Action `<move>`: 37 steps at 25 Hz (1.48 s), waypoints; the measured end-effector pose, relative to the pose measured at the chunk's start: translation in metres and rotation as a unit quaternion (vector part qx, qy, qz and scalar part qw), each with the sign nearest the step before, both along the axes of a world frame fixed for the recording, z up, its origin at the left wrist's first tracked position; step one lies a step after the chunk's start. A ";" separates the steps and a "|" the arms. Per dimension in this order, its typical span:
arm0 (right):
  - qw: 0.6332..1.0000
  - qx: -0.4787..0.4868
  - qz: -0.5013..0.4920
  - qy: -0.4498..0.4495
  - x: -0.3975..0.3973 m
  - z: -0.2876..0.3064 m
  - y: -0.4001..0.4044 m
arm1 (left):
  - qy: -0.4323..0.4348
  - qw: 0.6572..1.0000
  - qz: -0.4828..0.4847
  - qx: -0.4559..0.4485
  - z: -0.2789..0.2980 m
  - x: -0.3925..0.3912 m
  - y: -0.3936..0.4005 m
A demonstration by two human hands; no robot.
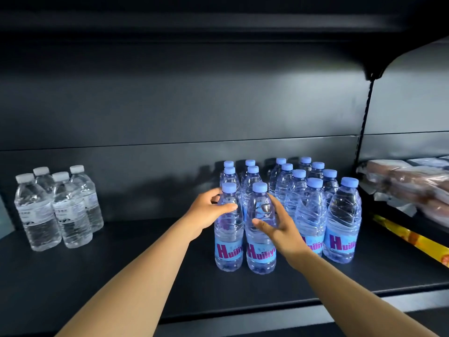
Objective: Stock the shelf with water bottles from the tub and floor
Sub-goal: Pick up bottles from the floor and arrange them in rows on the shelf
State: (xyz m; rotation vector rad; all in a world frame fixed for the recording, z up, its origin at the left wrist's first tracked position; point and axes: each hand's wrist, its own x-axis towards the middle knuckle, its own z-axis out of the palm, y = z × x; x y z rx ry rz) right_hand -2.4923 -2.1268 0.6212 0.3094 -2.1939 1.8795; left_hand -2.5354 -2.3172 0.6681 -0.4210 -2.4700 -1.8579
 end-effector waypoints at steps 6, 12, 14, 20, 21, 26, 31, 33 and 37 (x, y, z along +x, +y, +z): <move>0.998 -0.003 -0.057 -0.006 0.006 -0.050 -0.002 | -0.025 0.990 0.090 0.106 -0.103 0.025 0.012; 0.995 0.026 -0.097 -0.017 -0.011 -0.070 0.002 | -0.005 0.991 0.112 0.076 -0.131 0.016 0.026; 0.995 0.030 -0.100 -0.002 -0.019 -0.070 0.001 | 0.006 0.994 0.101 0.047 -0.130 0.009 0.027; 0.994 0.020 -0.102 0.017 -0.040 -0.077 0.003 | 0.032 0.989 0.147 -0.015 -0.136 -0.010 0.034; 0.995 0.021 -0.097 0.019 -0.042 -0.077 0.003 | 0.037 0.988 0.149 -0.011 -0.136 -0.012 0.035; 0.994 0.031 -0.102 -0.004 -0.044 -0.078 0.002 | 0.031 0.984 0.175 0.006 -0.133 -0.017 0.041; 0.993 0.037 -0.111 -0.005 -0.048 -0.082 0.002 | 0.024 0.983 0.180 0.000 -0.132 -0.018 0.042; 0.993 0.033 -0.116 -0.006 -0.048 -0.081 0.002 | 0.022 0.983 0.181 -0.002 -0.131 -0.018 0.041; 0.992 0.024 -0.125 -0.008 -0.045 -0.079 0.002 | 0.014 0.983 0.184 0.001 -0.130 -0.016 0.042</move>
